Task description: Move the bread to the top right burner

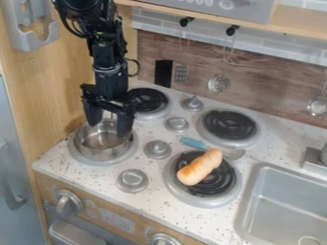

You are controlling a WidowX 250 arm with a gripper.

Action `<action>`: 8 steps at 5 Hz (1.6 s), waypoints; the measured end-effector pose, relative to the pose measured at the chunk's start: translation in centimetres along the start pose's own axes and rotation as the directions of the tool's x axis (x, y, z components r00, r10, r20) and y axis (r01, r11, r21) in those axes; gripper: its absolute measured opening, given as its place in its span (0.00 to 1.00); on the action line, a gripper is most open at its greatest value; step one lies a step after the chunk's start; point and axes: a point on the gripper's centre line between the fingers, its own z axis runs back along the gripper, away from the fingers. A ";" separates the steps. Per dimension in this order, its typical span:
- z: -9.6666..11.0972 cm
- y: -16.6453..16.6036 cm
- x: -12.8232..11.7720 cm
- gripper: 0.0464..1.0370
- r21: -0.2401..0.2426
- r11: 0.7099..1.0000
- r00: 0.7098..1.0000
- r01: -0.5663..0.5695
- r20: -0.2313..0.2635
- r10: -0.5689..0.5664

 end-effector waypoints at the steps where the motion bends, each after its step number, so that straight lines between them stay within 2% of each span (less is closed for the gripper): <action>1: -1.2 -0.4 -0.6 0.96 -0.021 1.000 0.999 -0.001 -0.035 0.001; 2: -2.0 -2.4 -1.2 0.96 -0.065 0.997 0.998 0.046 -0.047 -0.049; 4: -0.7 -7.6 -0.7 0.96 -0.095 0.974 0.979 0.206 0.017 -0.206; 5: -0.6 -9.9 -0.1 0.96 -0.103 0.965 0.971 0.240 0.027 -0.239; 6: -2.5 -12.1 0.8 0.96 -0.120 0.958 0.965 0.260 -0.003 -0.263; 8: -6.9 -14.7 1.6 0.96 -0.090 0.958 0.957 0.271 -0.079 -0.278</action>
